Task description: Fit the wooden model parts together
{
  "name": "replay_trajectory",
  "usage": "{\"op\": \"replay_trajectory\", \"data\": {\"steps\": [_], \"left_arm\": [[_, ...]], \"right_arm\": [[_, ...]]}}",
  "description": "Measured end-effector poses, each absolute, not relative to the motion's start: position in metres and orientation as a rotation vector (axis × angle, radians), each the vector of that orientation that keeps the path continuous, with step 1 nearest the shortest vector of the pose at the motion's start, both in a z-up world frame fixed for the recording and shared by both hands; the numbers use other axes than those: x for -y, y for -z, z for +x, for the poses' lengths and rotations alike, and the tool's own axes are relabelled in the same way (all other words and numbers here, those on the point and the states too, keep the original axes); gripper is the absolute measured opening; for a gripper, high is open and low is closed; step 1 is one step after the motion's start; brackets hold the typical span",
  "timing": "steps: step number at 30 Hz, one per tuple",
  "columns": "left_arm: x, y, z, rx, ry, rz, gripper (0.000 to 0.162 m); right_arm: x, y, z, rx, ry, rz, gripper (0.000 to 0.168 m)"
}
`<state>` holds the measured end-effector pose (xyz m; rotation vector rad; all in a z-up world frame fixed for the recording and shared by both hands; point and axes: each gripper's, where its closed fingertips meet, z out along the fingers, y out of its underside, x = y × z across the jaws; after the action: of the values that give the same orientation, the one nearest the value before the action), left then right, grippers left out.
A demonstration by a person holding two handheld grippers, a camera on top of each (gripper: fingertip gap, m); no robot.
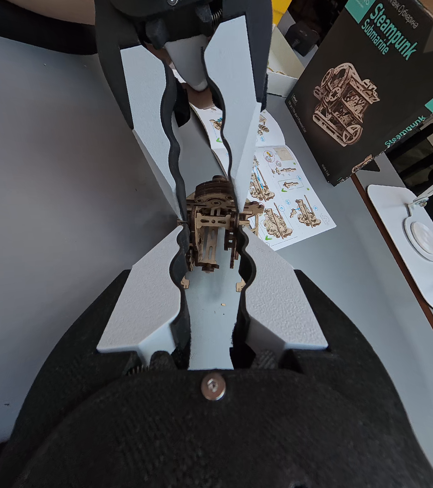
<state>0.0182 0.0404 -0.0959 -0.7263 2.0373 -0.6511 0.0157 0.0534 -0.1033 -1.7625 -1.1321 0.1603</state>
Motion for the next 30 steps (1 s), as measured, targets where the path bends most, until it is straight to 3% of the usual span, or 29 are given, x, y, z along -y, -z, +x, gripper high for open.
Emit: {"op": "replay_trajectory", "data": {"steps": [30], "left_arm": [[-0.0465,0.1022,0.0210,-2.090,0.675,-0.815,0.036]], "right_arm": [[-0.0551,0.1037,0.0183,1.100,-0.234,-1.777,0.035]]}}
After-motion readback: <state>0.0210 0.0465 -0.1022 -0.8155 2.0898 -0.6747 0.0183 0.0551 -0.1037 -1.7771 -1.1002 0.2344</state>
